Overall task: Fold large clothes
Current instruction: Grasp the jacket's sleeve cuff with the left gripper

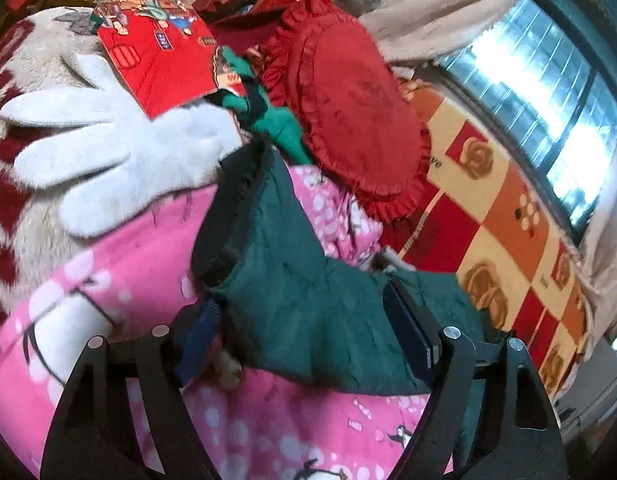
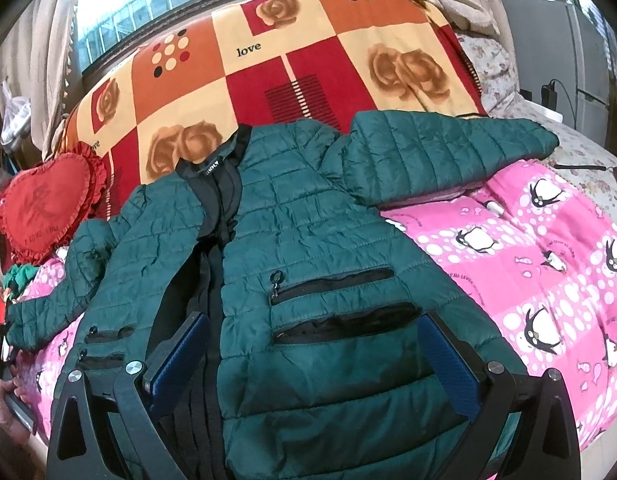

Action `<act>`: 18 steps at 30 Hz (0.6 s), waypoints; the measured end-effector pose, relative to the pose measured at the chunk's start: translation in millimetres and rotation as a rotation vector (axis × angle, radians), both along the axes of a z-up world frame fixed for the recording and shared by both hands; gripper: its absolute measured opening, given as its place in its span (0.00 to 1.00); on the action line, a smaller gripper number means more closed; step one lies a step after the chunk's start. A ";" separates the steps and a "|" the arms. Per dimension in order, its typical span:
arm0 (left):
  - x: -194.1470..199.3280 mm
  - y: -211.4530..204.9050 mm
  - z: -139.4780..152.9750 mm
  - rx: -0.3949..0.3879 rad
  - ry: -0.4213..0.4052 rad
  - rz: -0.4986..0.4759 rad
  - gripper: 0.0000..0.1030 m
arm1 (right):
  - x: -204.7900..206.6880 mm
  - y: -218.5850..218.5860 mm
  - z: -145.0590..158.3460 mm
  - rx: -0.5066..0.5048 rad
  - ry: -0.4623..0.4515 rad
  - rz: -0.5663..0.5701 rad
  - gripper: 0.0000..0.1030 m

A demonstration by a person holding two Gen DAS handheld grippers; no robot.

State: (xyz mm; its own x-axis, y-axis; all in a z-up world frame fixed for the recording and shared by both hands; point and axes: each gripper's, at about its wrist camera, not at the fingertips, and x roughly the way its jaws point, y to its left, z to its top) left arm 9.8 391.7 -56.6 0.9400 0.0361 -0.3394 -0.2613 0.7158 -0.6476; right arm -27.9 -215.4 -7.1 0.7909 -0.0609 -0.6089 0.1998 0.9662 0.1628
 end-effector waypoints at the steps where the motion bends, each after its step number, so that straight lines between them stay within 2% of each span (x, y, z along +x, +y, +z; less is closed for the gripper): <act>1: -1.0 4.3 -1.6 -0.018 -0.003 -0.001 0.78 | 0.3 0.0 0.0 0.002 0.001 0.000 0.99; 7: 21.0 12.2 -0.3 0.023 0.088 -0.023 0.78 | 2.5 0.7 -1.3 -0.002 0.017 0.002 0.99; 12: 28.0 11.4 11.9 0.025 0.067 0.037 0.78 | 2.3 0.4 -1.6 -0.003 0.017 -0.002 0.99; 14: 33.1 14.4 14.8 0.058 0.095 0.076 0.78 | 3.3 -0.3 -2.4 -0.001 0.021 -0.002 0.99; 18: 34.6 28.9 15.3 0.033 0.108 0.163 0.78 | 3.9 -1.8 -2.8 0.000 0.025 -0.003 0.99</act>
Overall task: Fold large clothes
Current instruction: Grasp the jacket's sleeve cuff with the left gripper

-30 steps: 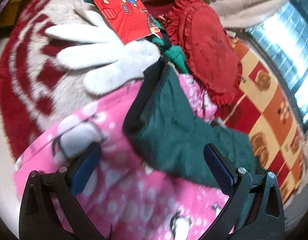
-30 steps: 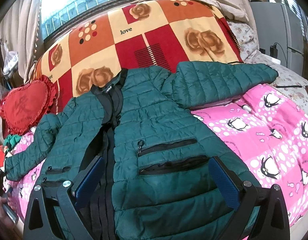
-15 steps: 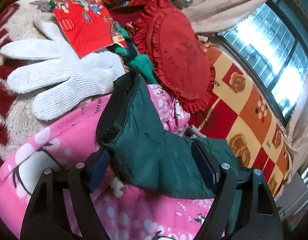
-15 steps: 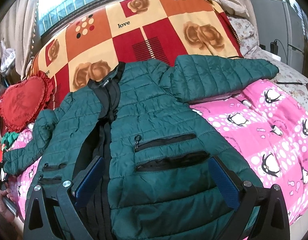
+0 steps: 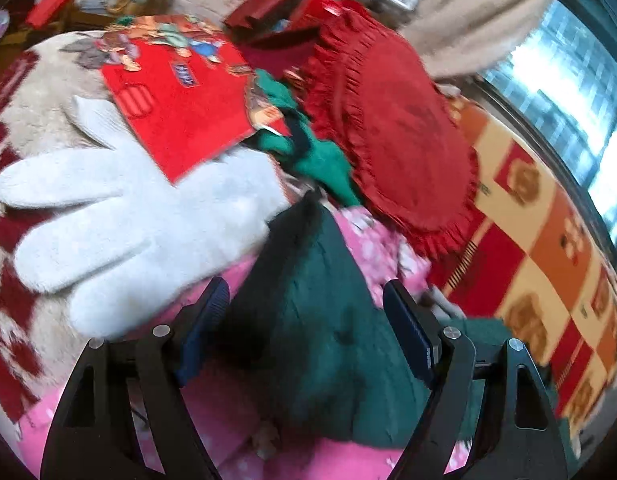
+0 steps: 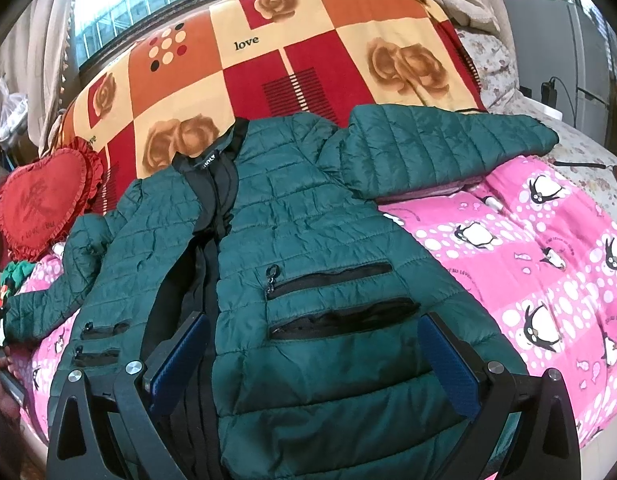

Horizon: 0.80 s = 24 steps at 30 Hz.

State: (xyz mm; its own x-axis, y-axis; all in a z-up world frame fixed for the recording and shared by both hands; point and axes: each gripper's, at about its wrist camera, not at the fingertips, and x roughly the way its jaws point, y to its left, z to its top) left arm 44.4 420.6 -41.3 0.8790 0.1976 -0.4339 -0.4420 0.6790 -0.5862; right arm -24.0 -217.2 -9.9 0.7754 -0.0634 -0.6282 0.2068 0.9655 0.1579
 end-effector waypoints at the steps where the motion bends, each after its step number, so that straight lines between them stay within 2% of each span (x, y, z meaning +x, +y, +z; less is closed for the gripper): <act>1: 3.6 0.5 -0.1 0.002 0.013 -0.001 0.78 | -0.5 -0.2 -0.3 0.000 0.000 0.000 0.99; 2: 5.4 -0.8 0.4 0.014 0.025 -0.004 0.77 | -0.2 0.0 -0.5 -0.001 0.004 0.000 0.99; 3: 8.2 -2.4 0.8 0.028 0.040 -0.014 0.72 | 0.0 0.1 -0.9 -0.002 0.007 0.001 0.99; 4: 10.4 -3.2 0.7 0.035 0.051 -0.026 0.62 | 0.3 0.5 -1.2 -0.004 0.011 0.001 0.99; 5: 13.4 -1.4 -1.6 0.022 0.072 -0.044 0.31 | 0.9 0.7 -1.2 -0.006 0.015 0.000 0.99; 6: 16.1 1.8 -5.0 -0.005 0.097 -0.058 0.16 | 1.2 0.9 -1.0 -0.008 0.018 -0.001 0.99; 8: 14.9 4.8 -5.7 -0.037 0.109 -0.079 0.14 | 1.0 0.8 -0.5 -0.010 0.024 0.001 0.99; 13: 10.6 -15.5 28.8 0.115 0.131 -0.116 0.12 | 4.5 0.3 -2.6 -0.011 0.063 0.015 0.99; 15: 6.4 -17.1 47.5 0.111 0.106 -0.097 0.11 | 5.7 0.6 -4.1 -0.002 0.080 0.033 0.99; 18: 5.6 -19.8 70.9 0.053 0.054 -0.094 0.11 | 9.9 -0.6 -10.2 -0.029 0.135 -0.001 0.99; 20: 16.6 -38.8 85.6 0.052 0.036 -0.174 0.11 | 12.7 -3.6 -14.4 -0.027 0.161 -0.018 0.99; 22: 32.7 -74.4 98.7 0.123 0.045 -0.277 0.11 | 11.0 -8.2 -15.7 -0.028 0.161 -0.053 0.99; 24: 48.1 -118.1 106.8 0.145 0.027 -0.386 0.11 | 7.1 -12.6 -14.8 -0.028 0.148 -0.084 0.99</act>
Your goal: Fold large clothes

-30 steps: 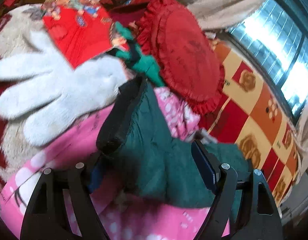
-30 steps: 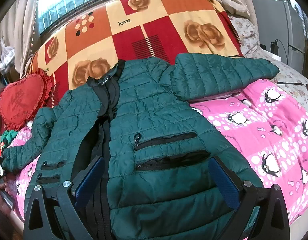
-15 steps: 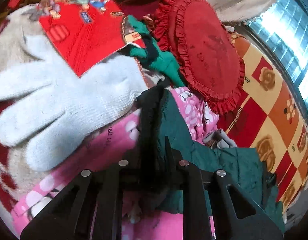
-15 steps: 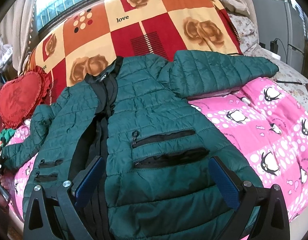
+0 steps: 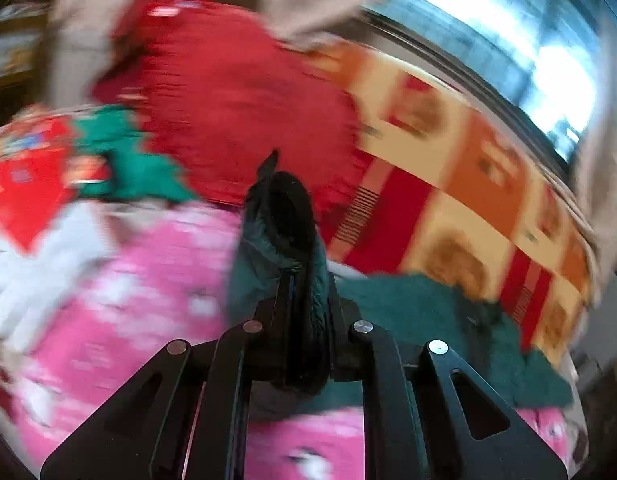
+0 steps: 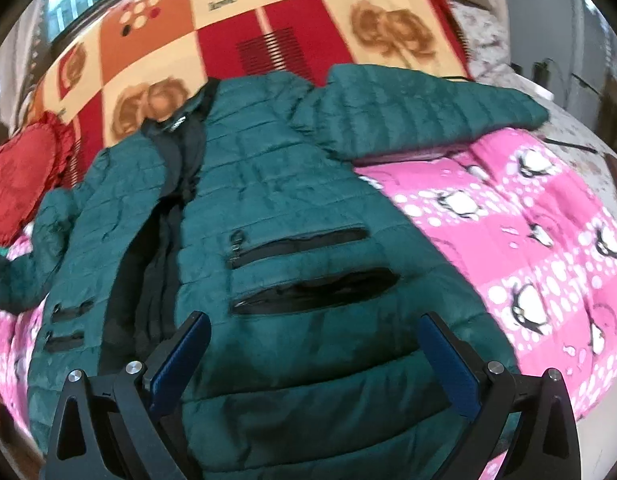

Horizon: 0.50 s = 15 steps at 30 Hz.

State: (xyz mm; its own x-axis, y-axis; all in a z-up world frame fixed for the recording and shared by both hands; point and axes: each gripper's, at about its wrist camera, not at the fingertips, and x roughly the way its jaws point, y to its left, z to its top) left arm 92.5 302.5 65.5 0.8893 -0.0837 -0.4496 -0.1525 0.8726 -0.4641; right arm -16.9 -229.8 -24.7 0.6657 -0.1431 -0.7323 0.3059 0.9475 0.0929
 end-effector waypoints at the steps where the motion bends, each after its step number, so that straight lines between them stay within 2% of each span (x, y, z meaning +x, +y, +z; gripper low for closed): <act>1: 7.3 -21.3 2.4 -0.008 -0.008 -0.049 0.11 | -1.5 -1.4 1.4 -0.005 -0.006 -0.013 0.99; 4: 31.3 -88.7 8.3 0.003 -0.017 -0.175 0.11 | -12.7 -9.5 7.8 -0.055 -0.035 -0.099 0.99; 8: 59.6 -172.9 12.0 0.044 -0.010 -0.313 0.11 | -9.5 -24.0 8.4 -0.046 -0.035 -0.107 0.99; 11: 81.2 -227.5 15.4 0.035 -0.020 -0.417 0.11 | -13.1 -33.9 9.4 -0.049 -0.067 -0.138 0.99; 13: 94.7 -261.1 18.0 0.024 -0.028 -0.483 0.11 | -16.0 -42.6 7.8 -0.022 -0.082 -0.159 0.99; 15: 112.3 -297.4 21.6 0.015 -0.045 -0.545 0.11 | -21.7 -54.7 2.5 0.062 -0.104 -0.175 0.99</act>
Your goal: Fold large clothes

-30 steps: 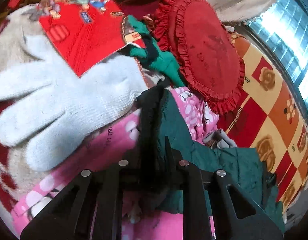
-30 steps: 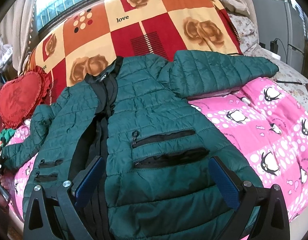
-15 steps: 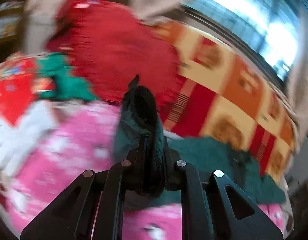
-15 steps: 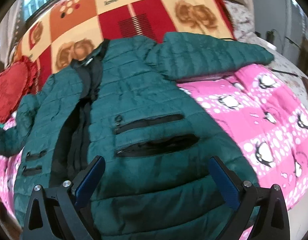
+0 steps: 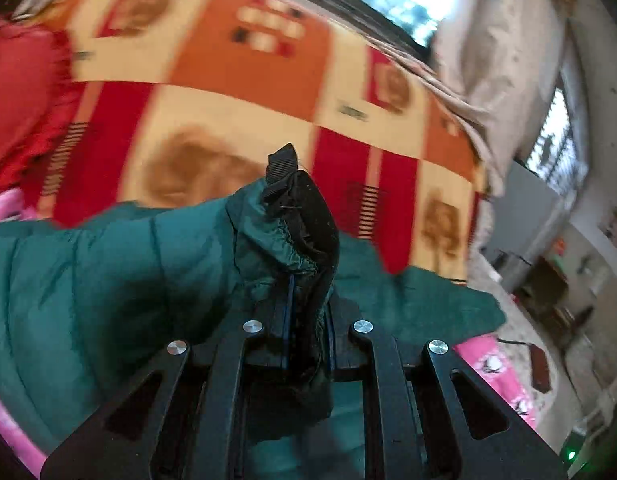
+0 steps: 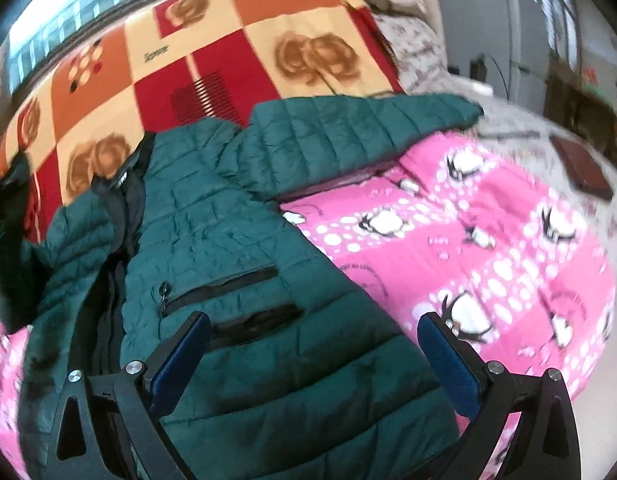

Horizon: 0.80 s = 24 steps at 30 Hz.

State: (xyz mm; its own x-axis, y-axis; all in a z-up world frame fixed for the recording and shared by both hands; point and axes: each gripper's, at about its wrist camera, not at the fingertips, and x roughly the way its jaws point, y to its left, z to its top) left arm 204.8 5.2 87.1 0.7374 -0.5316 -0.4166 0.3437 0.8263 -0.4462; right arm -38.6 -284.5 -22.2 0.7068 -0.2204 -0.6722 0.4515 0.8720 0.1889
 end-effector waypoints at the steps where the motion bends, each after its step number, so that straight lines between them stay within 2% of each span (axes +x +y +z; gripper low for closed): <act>1: 9.1 -17.4 -0.4 -0.009 -0.003 -0.032 0.11 | -2.3 -4.7 -2.2 0.033 -0.013 -0.008 0.99; 4: 31.7 -61.3 -10.5 -0.023 0.016 -0.108 0.11 | -6.3 -12.0 -7.7 0.097 -0.036 -0.027 0.99; 8: 59.2 -113.6 -47.5 -0.063 0.087 -0.228 0.11 | -6.1 -20.3 -12.2 0.131 -0.046 -0.046 0.99; 11: 69.9 -138.6 -79.2 0.003 0.137 -0.220 0.13 | -4.5 -25.4 -17.5 0.153 -0.037 -0.043 0.99; 12: 74.5 -141.9 -90.1 0.019 0.172 -0.211 0.23 | -5.6 -26.7 -18.4 0.159 -0.037 -0.044 0.99; 14: 80.2 -142.0 -107.5 0.025 0.248 -0.195 0.41 | -5.5 -28.9 -20.4 0.172 -0.037 -0.049 0.99; 16: 79.3 -135.0 -111.3 -0.002 0.270 -0.199 0.41 | -4.6 -28.8 -20.5 0.169 -0.036 -0.047 0.99; 18: 73.8 -126.9 -106.3 -0.021 0.274 -0.203 0.47 | -4.1 -26.8 -19.9 0.161 -0.033 -0.044 0.99; 20: 66.2 -115.2 -97.6 -0.045 0.278 -0.202 0.48 | -4.2 -27.5 -20.5 0.162 -0.028 -0.044 0.99; 24: 37.6 -60.0 -81.5 -0.102 0.239 -0.128 0.49 | -1.1 -22.1 -10.9 0.132 -0.037 -0.037 0.99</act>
